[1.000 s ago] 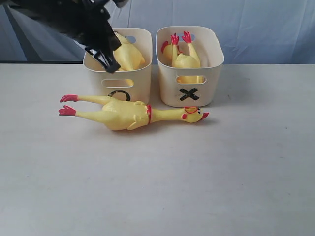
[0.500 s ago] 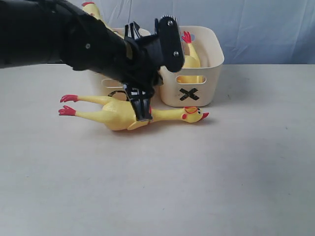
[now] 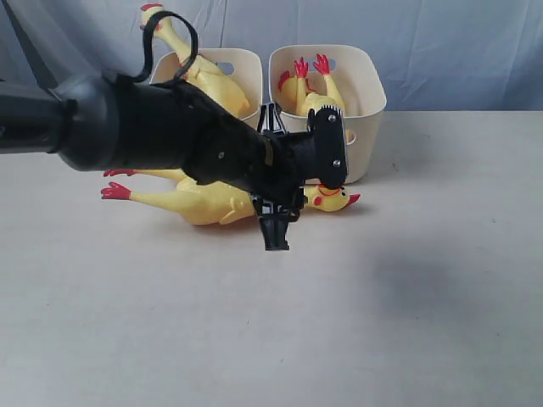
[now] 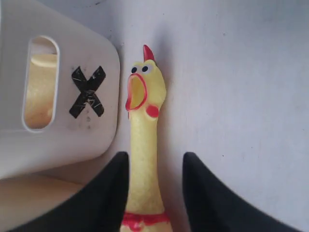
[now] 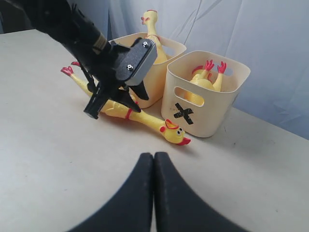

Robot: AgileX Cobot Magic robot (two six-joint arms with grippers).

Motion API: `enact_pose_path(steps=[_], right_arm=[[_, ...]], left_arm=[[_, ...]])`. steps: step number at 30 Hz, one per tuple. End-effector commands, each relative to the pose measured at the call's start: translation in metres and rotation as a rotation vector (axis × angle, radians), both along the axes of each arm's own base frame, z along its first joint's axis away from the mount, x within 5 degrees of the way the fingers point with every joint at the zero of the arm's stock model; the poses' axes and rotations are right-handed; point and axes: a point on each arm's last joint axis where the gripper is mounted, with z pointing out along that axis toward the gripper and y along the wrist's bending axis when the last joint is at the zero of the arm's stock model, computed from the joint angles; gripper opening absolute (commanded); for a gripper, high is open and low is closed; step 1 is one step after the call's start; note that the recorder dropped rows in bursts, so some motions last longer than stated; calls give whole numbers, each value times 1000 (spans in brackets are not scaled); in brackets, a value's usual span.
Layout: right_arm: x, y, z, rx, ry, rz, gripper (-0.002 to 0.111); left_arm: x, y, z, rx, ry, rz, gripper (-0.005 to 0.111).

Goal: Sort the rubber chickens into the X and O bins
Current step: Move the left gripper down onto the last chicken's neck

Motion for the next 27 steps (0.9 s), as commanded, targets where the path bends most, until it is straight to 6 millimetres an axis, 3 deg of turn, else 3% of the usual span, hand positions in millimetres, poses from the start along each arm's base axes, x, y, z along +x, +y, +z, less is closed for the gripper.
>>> enact_pose_path(steps=[1,9,19,27], right_arm=[[-1,0,1,7,-7,4,0],[-1,0,1,7,-7,4,0],[-1,0,1,8,-6,5,0],[-2,0,1,18,-2,11,0]], left_arm=[[3,-8,-18,-19,-20,-18,54],[12,-17,-52,-49,-39,-30,57],[42,-5,-55,-109,-79,42,57],[52,-10,-80,-83,-51,49,57]])
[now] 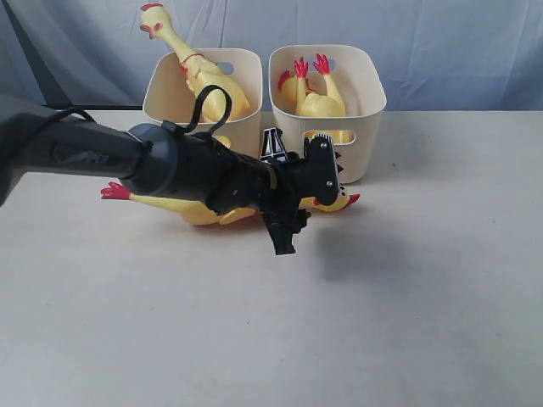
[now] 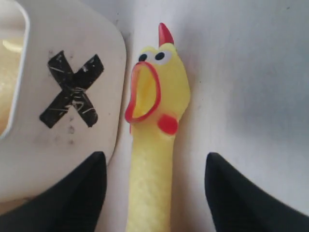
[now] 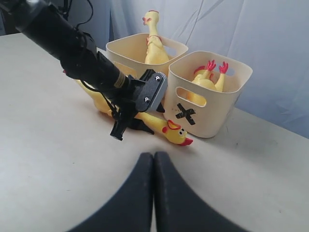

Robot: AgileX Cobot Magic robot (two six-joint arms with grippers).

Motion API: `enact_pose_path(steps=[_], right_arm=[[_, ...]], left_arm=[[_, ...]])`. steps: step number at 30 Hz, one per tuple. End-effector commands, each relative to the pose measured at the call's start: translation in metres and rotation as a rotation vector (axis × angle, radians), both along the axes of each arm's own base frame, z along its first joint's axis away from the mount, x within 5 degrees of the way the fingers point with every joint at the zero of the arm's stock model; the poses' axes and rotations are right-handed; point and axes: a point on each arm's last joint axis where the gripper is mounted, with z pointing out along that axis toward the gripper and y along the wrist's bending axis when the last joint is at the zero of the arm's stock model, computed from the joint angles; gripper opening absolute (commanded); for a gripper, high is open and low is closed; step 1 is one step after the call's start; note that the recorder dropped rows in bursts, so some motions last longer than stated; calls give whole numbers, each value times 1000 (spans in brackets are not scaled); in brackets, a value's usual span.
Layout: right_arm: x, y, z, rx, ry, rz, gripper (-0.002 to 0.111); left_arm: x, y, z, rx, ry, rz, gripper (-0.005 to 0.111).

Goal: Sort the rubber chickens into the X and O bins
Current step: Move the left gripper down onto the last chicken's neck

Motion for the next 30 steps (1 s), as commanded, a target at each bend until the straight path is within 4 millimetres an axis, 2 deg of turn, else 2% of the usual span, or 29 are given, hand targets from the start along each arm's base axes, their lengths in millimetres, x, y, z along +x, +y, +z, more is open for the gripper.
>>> enact_pose_path(steps=[1,8,15,23,30], right_arm=[[-1,0,1,13,-4,8,0],[-2,1,1,19,-2,12,0],[-2,1,1,19,-2,12,0],[-2,1,1,19,-2,12,0],[-2,1,1,19,-2,12,0]], left_arm=[[10,-5,-6,-20,0,18,57],[18,1,-25,-8,37,54,57],[23,5,-26,-20,44,80,56],[23,5,-26,-20,44,80,23],[23,5,-27,-15,49,80,5]])
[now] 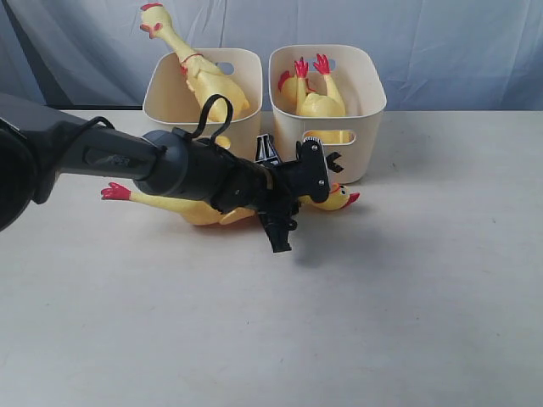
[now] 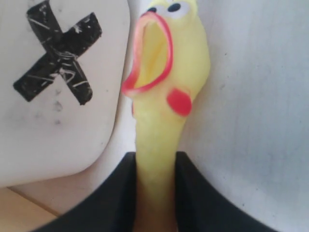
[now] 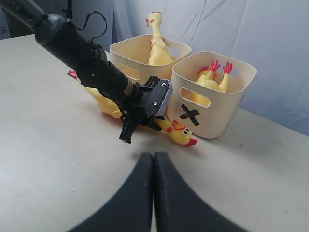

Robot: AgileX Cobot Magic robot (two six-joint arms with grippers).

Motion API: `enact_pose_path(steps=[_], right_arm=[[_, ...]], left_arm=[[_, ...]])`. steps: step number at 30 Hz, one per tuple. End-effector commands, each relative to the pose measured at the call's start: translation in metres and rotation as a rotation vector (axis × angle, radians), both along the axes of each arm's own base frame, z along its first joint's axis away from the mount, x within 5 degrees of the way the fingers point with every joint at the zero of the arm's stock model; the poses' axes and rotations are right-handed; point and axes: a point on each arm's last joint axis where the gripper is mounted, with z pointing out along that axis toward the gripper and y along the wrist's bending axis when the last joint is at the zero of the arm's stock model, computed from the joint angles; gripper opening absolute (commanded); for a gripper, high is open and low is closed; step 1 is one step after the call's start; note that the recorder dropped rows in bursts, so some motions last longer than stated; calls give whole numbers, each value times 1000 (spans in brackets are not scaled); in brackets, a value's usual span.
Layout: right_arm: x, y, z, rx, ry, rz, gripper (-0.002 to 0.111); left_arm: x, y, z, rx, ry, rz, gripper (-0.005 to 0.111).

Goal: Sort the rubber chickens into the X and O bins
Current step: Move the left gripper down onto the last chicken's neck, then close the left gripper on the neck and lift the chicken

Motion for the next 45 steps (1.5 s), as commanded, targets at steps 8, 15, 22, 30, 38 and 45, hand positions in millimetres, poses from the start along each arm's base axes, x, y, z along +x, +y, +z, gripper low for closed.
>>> enact_pose_path(steps=[8,15,22,30,38,45], right_arm=[[-1,0,1,5,-8,2,0],[-1,0,1,5,-8,2,0],[-1,0,1,5,-8,2,0],[-1,0,1,6,-7,3,0],[-1,0,1,6,-7,3,0],[-1,0,1,6,-7,3,0]], left_arm=[[-4,1,-3,38,70,20,0],[-9,5,16,45,119,48,0],[-14,7,47,-14,157,95,0],[-38,-5,82,-39,179,58,0],[-52,-13,123,-168,147,57,0],[-52,-12,165,-346,10,75,0]])
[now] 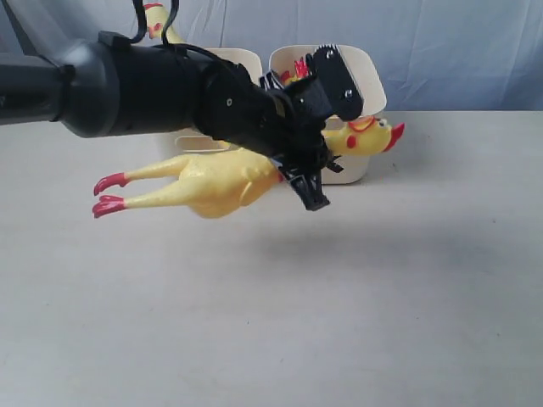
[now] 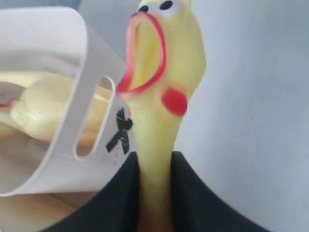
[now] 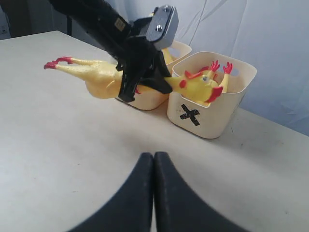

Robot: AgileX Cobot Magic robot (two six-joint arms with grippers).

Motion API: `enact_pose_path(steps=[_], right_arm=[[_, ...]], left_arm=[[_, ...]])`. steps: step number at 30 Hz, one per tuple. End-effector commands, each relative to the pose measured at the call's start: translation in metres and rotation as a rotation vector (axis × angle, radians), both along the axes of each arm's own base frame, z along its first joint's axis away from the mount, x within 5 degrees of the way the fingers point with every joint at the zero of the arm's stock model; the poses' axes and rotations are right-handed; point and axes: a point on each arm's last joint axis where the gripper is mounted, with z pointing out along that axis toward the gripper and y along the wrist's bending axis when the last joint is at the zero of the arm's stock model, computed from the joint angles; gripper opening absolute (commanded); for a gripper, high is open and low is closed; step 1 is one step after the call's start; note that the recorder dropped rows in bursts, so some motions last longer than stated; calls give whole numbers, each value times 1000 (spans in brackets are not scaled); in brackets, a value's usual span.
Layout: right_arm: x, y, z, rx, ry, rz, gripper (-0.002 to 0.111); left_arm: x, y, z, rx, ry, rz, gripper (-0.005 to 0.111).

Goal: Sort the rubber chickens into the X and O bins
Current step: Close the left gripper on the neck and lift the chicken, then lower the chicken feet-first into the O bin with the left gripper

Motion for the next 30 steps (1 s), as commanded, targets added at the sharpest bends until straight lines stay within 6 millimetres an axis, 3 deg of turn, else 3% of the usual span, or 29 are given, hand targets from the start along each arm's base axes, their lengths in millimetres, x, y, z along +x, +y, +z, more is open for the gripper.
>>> enact_pose_path(steps=[1,11,23,30], right_arm=[[-1,0,1,6,-7,3,0],[-1,0,1,5,-5,4,0],[-1,0,1,5,-5,4,0],[-1,0,1,5,-5,4,0]], left_arm=[[-1,0,34,-148,-110,36,0],[6,5,84,-395,-430,94,0],[10,10,113,-682,-654,183,0],[20,16,112,-764,-737,191,0]])
